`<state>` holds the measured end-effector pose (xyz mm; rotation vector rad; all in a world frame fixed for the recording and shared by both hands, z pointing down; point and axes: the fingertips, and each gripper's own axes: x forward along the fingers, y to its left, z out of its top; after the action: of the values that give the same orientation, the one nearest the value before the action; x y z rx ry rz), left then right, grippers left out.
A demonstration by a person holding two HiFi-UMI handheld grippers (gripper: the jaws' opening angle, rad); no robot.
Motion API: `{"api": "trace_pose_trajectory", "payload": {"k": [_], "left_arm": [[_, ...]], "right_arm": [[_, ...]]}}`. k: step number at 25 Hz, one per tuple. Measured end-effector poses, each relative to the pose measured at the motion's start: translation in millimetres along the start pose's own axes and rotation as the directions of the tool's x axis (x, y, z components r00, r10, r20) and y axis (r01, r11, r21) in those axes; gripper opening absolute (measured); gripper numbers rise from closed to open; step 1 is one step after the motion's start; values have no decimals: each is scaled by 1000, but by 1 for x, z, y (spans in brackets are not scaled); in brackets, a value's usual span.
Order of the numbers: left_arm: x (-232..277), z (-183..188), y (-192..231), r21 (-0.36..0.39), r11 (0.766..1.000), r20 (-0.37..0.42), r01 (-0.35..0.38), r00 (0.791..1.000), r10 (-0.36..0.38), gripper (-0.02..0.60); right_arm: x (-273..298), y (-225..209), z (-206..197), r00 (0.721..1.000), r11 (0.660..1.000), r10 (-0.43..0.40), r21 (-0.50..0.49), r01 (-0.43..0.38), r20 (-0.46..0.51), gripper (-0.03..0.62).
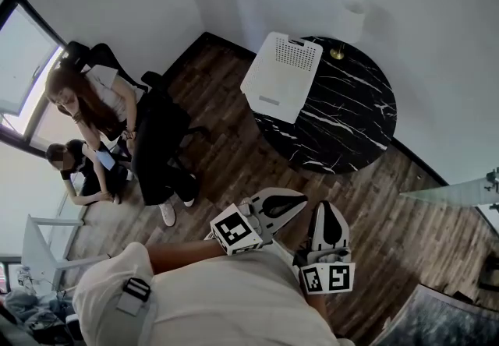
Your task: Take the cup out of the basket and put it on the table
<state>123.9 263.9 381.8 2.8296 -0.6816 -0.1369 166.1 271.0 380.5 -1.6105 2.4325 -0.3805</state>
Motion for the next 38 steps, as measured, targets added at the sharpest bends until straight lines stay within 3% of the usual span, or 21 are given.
{"api": "trace_pose_trajectory", "payload": {"k": [6, 18, 25, 33, 38], "left_arm": [[17, -5, -8, 34, 999, -17, 7, 1000, -6, 6], [33, 0, 46, 8, 999, -12, -51, 999, 51, 6], [46, 24, 123, -24, 997, 43, -68, 997, 69, 6], [22, 81, 248, -26, 987, 135, -159, 978, 161, 6], [9, 90, 307, -31, 983, 135, -181, 974, 183, 6]], "right_arm": [[-7, -20, 7, 1000, 1000, -7, 2, 7, 11, 9], [47, -31, -1, 998, 998, 62, 15, -62, -32, 9], [127, -35, -2, 994, 996, 86, -17, -87, -61, 9], [252, 2, 4, 979, 979, 181, -80, -189, -98, 9], [307, 19, -6, 972, 972, 201, -97, -213, -120, 9]]}}
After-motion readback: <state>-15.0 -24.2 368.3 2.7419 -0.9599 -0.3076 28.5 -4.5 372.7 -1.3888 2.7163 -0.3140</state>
